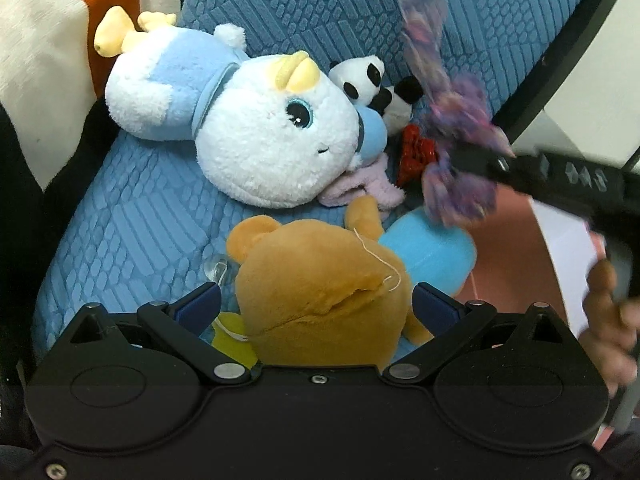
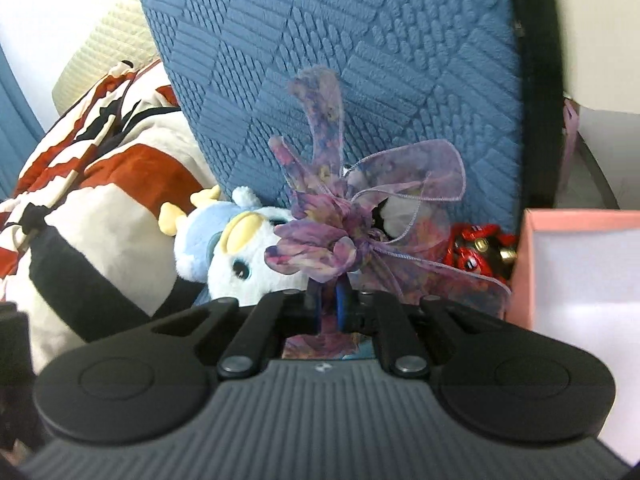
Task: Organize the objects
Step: 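Grasp the purple ribbon bow with the right gripper while the left gripper approaches the orange bear, then grasp the orange bear with the left gripper while the right gripper holds the purple bow, then carry the bear and bow into the pink box with both grippers and release, then withdraw both grippers from the pink box back toward the chair, then grasp the white bird plush with the left gripper while the right gripper grasps the pink plush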
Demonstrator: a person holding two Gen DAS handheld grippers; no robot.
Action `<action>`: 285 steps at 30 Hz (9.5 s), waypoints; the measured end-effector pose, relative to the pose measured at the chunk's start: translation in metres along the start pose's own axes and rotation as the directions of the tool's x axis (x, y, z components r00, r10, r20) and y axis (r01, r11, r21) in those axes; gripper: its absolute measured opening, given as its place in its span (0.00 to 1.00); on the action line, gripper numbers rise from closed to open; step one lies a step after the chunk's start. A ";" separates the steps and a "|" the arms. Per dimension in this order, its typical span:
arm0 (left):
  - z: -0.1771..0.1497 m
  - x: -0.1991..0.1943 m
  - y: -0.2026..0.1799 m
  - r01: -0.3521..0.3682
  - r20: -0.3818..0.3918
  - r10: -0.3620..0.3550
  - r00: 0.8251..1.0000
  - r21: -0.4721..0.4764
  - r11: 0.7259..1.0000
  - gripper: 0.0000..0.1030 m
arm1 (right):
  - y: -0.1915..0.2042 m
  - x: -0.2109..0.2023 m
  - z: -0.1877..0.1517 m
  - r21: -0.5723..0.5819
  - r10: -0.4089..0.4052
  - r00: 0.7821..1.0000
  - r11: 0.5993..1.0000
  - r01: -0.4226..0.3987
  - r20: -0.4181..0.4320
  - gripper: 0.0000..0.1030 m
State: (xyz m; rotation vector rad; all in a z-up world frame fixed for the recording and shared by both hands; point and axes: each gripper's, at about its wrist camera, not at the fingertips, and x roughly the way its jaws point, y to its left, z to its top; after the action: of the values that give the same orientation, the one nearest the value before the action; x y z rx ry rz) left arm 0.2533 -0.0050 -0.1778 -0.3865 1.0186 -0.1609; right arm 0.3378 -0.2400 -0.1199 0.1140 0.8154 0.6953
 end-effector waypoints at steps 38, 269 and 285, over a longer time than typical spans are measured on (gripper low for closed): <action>0.008 0.012 0.027 0.056 -0.058 -0.068 0.996 -0.192 0.980 0.91 | 0.072 -0.012 -0.131 -0.193 -0.228 0.952 0.963 0.189 -0.204 0.69; 0.077 0.020 0.063 0.087 0.119 -0.043 0.992 -0.389 0.917 0.99 | 0.045 0.019 -0.070 -0.091 -0.228 0.974 0.970 0.227 0.003 0.58; 0.088 0.065 0.070 0.080 0.023 -0.077 0.997 -0.437 0.896 0.99 | 0.016 0.104 -0.052 -0.160 -0.316 0.947 0.939 0.303 -0.057 0.57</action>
State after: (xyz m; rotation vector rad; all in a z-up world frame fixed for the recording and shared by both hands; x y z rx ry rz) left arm 0.3589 0.0610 -0.2157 -0.8398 1.0317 0.0008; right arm 0.3430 -0.1728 -0.2165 -0.1782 0.8344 0.4621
